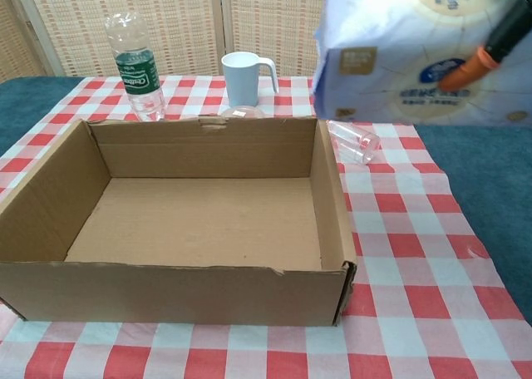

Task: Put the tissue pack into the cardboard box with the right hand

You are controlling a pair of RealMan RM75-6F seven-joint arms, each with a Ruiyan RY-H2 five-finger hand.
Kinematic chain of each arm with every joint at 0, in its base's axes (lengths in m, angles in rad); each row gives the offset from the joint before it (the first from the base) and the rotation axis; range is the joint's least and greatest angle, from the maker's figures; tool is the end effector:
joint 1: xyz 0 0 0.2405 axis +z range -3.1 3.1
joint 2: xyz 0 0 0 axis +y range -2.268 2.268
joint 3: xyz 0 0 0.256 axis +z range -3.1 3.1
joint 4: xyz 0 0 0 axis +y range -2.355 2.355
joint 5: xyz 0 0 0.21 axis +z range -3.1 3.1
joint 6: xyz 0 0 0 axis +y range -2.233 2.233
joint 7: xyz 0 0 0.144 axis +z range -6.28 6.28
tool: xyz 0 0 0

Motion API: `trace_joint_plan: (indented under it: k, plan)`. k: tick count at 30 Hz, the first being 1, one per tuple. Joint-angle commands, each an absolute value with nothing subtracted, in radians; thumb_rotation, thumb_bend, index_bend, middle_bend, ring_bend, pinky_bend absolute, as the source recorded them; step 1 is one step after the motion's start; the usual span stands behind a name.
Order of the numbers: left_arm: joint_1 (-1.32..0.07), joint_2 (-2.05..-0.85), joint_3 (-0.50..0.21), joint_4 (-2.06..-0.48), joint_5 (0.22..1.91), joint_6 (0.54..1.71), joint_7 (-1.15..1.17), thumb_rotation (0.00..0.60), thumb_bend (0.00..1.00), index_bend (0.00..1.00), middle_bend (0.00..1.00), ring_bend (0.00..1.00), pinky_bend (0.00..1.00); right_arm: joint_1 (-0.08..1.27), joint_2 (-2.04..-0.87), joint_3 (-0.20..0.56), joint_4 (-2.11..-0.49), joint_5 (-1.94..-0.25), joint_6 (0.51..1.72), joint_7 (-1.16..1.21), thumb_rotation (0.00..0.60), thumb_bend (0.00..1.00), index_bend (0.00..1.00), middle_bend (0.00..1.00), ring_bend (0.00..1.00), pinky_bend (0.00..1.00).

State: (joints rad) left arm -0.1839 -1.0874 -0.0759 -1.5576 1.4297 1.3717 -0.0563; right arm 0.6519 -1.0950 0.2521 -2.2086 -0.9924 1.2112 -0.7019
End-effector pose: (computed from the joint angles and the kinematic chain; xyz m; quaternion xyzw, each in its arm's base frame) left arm -0.3178 0.2192 0.1693 -0.6070 -0.3909 -0.3757 0.5810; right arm -0.0875 -0.2837 0.1208 0.7191 -0.3204 0.3982 0.4708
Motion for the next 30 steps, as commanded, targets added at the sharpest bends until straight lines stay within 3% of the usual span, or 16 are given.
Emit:
trace_joint_plan:
  k: [1,14,26,30]
  plan:
    - [-0.189,-1.092,-0.077,-1.545,1.416,1.354,-0.063,0.6,0.2,0.1,0.04,0.0,0.11,0.773,-1.189,0.306,-2.218,-0.893,1.186,-0.802,0.6,0.0,0.57,0.35,0.33,0.54]
    - [-0.2,-1.101,-0.085,-1.507,1.388,1.32,-0.099,0.6,0.2,0.09,0.04,0.0,0.11,1.118,-1.607,0.358,-2.016,-0.655,1.216,-1.038,0.6,0.0,0.57,0.35,0.33,0.54]
    - [-0.199,-1.088,-0.088,-1.508,1.384,1.317,-0.13,0.6,0.2,0.09,0.04,0.0,0.11,1.209,-1.757,0.352,-1.802,-0.56,1.169,-0.977,0.6,0.0,0.56,0.35,0.33,0.54]
    - [-0.2,-1.082,-0.086,-1.508,1.384,1.31,-0.141,0.6,0.2,0.09,0.04,0.0,0.11,1.215,-1.745,0.35,-1.797,-0.512,1.114,-0.947,0.6,0.0,0.39,0.34,0.26,0.48]
